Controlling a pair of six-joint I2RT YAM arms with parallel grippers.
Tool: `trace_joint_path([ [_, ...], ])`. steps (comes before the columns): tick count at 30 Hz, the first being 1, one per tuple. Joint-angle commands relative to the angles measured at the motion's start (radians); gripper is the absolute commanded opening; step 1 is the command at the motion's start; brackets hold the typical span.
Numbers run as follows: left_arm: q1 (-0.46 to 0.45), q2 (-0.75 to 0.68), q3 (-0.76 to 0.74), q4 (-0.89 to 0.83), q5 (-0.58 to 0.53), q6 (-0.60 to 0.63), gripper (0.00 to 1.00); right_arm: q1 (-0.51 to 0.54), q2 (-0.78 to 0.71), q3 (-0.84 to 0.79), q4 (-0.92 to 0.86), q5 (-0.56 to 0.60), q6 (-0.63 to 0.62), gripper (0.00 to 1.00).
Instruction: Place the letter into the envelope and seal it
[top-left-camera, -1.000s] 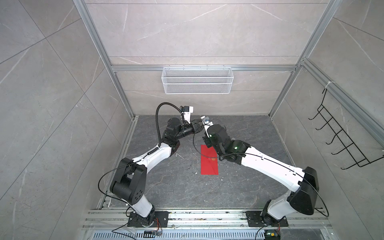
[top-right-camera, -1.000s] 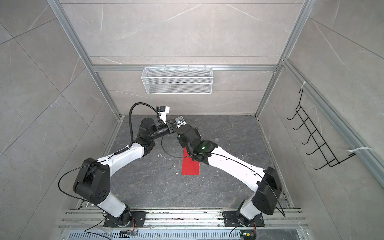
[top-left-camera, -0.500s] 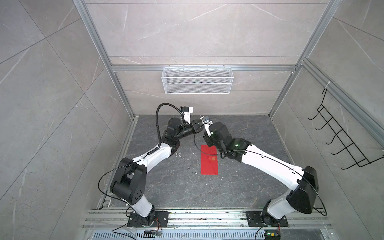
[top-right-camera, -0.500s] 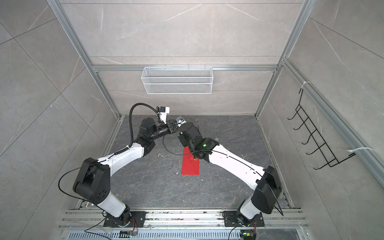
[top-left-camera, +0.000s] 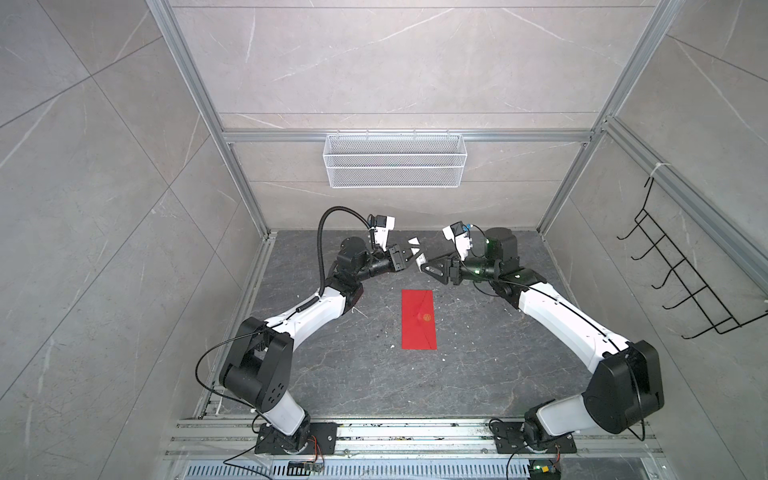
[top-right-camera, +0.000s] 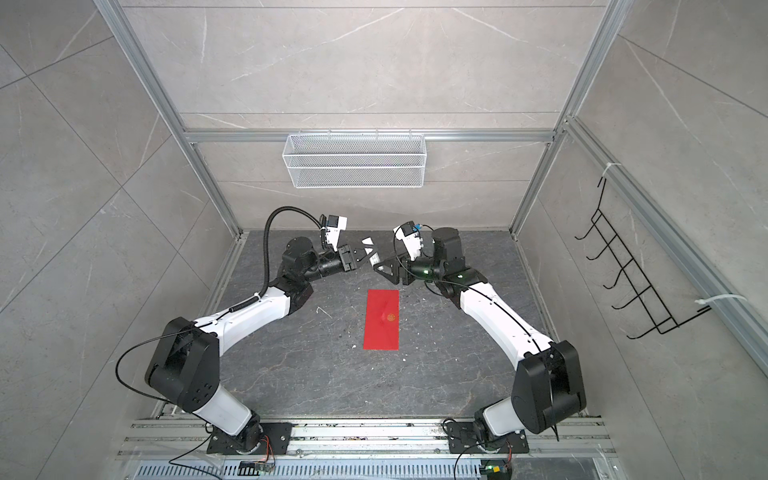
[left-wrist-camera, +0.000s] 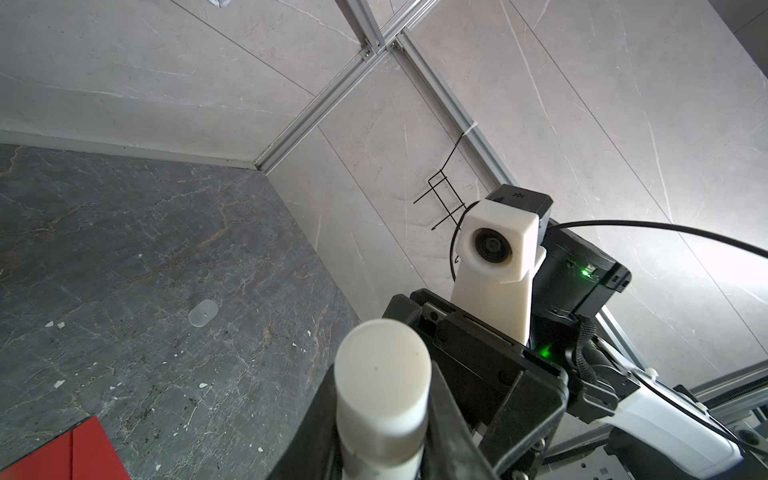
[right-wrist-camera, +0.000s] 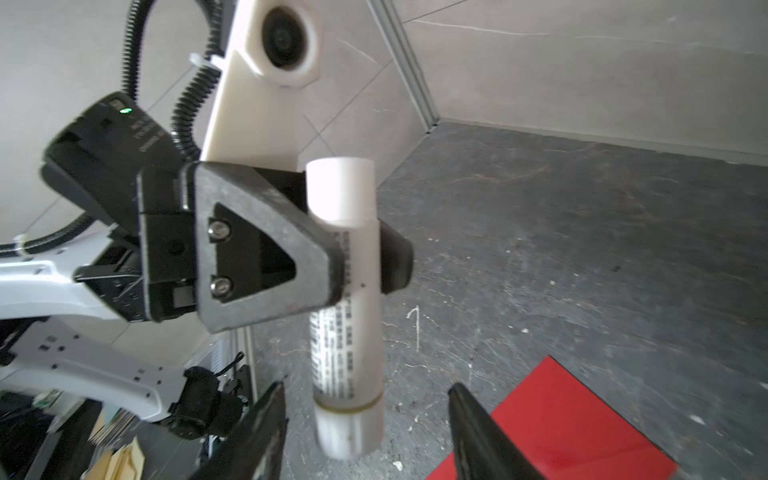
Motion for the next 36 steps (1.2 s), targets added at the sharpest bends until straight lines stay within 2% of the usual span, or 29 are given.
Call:
trace_joint_path([
  [1, 0.003, -0.046, 0.026, 0.049, 0.023, 0.014, 0.0, 0.002, 0.024, -0.003, 0.096, -0.151, 0.076, 0.56],
  [6, 0.004, -0.043, 0.024, 0.052, 0.021, 0.011, 0.0, 0.002, 0.036, -0.004, 0.102, -0.154, 0.082, 0.47],
  [15, 0.004, -0.04, 0.02, 0.055, 0.019, 0.011, 0.0, 0.003, 0.038, -0.006, 0.095, -0.138, 0.083, 0.19],
  [18, 0.004, -0.04, 0.017, 0.053, 0.018, 0.012, 0.0, 0.003, 0.031, -0.005, 0.084, -0.096, 0.079, 0.11],
  [21, 0.004, -0.041, 0.015, 0.044, 0.014, 0.019, 0.0, 0.003, 0.001, -0.006, 0.045, 0.016, 0.053, 0.0],
  [23, 0.004, -0.043, 0.014, 0.03, 0.009, 0.028, 0.0, 0.007, -0.031, -0.015, 0.01, 0.166, 0.036, 0.0],
  [26, 0.004, -0.045, 0.013, 0.017, 0.001, 0.04, 0.0, 0.056, -0.084, -0.003, -0.098, 0.49, -0.038, 0.0],
  [28, 0.004, -0.045, 0.013, 0.01, 0.0, 0.043, 0.0, 0.143, -0.112, 0.007, -0.155, 0.79, -0.109, 0.0],
  [31, 0.004, -0.04, 0.015, 0.011, 0.0, 0.043, 0.0, 0.28, -0.11, 0.029, -0.18, 1.17, -0.216, 0.0],
  [34, 0.004, -0.036, 0.015, 0.012, -0.001, 0.042, 0.0, 0.385, -0.054, 0.078, -0.193, 1.454, -0.294, 0.0],
  [36, 0.005, -0.035, 0.016, 0.011, -0.002, 0.04, 0.0, 0.436, 0.003, 0.12, -0.2, 1.596, -0.352, 0.0],
])
